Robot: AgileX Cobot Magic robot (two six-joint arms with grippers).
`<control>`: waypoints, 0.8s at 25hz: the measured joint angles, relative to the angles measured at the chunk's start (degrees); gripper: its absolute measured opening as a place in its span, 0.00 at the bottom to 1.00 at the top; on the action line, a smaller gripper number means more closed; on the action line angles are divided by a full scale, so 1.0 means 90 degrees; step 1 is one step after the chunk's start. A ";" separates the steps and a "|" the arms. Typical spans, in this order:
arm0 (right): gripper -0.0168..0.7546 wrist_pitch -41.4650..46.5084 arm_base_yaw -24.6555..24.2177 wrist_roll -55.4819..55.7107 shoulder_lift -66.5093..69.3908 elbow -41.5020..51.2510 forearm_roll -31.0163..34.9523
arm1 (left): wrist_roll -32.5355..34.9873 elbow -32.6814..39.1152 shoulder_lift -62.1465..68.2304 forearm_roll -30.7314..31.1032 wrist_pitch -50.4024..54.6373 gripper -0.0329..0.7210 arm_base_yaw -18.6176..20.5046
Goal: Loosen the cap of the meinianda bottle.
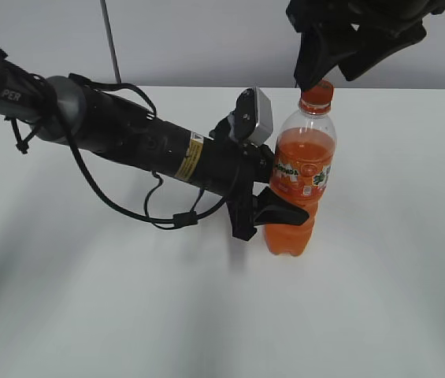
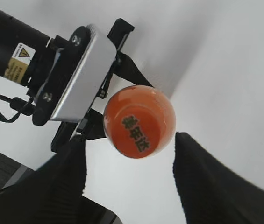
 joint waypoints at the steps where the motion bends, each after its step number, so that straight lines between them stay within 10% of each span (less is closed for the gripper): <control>1: 0.59 0.0000 0.0000 0.0046 0.0037 0.0000 -0.0012 | 0.0000 0.0000 0.0000 0.0000 0.0000 0.57 0.0000; 20: 0.54 0.0000 0.0000 0.0046 0.0322 -0.0013 -0.0012 | 0.0000 -0.0005 -0.0006 0.0083 0.0007 0.57 0.0000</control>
